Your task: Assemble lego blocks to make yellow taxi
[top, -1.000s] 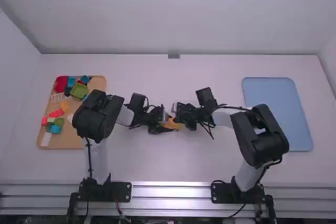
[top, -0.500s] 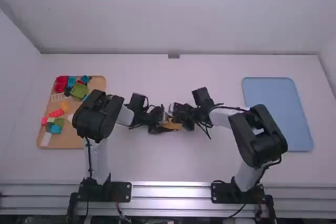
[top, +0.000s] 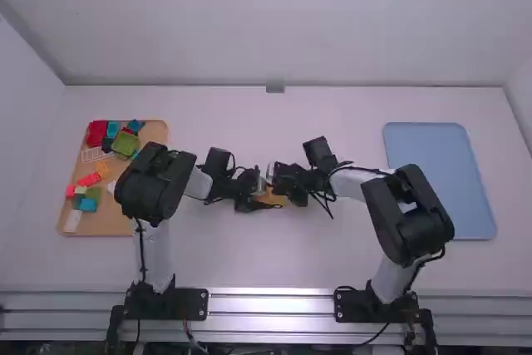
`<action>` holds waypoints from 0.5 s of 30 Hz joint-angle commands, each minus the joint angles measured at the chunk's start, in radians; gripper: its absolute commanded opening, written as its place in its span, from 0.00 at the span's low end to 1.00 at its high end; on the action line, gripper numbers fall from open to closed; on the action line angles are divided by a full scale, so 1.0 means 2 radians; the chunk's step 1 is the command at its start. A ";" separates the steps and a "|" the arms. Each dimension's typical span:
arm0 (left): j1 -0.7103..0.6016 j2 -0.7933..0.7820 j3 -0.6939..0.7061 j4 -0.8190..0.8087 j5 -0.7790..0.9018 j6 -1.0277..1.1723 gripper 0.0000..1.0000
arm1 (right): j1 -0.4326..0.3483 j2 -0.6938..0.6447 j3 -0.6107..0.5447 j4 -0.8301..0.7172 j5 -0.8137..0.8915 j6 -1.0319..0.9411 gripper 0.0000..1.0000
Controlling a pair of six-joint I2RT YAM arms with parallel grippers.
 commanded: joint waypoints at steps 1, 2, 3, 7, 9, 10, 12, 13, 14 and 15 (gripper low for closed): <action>-0.001 0.013 -0.001 -0.013 -0.021 -0.017 0.30 | 0.011 0.025 -0.001 -0.013 0.048 0.002 0.00; -0.001 0.013 0.002 -0.018 -0.023 -0.017 0.30 | 0.007 0.014 0.006 -0.014 0.035 -0.002 0.00; -0.001 0.013 0.005 -0.022 -0.023 -0.017 0.30 | 0.002 -0.003 0.011 -0.015 0.017 -0.008 0.00; -0.001 0.013 0.011 -0.024 -0.023 -0.017 0.31 | -0.020 -0.065 0.015 -0.005 -0.019 -0.022 0.00; -0.001 0.013 0.013 -0.024 -0.023 -0.017 0.32 | -0.029 -0.082 0.015 0.000 -0.029 -0.015 0.00; -0.001 0.013 0.015 -0.024 -0.024 -0.018 0.32 | -0.035 -0.094 0.015 0.003 -0.028 -0.001 0.04; -0.001 0.013 0.018 -0.023 -0.026 -0.022 0.34 | -0.049 -0.124 0.015 -0.003 -0.016 0.049 0.62; -0.001 0.013 0.018 -0.022 -0.028 -0.022 0.34 | -0.051 -0.129 0.015 -0.006 -0.012 0.060 0.74; -0.001 0.013 0.019 -0.022 -0.030 -0.022 0.35 | -0.054 -0.134 0.015 -0.010 -0.009 0.069 0.82; -0.001 0.013 0.021 -0.022 -0.040 -0.022 0.39 | -0.061 -0.148 0.015 -0.023 0.004 0.085 0.99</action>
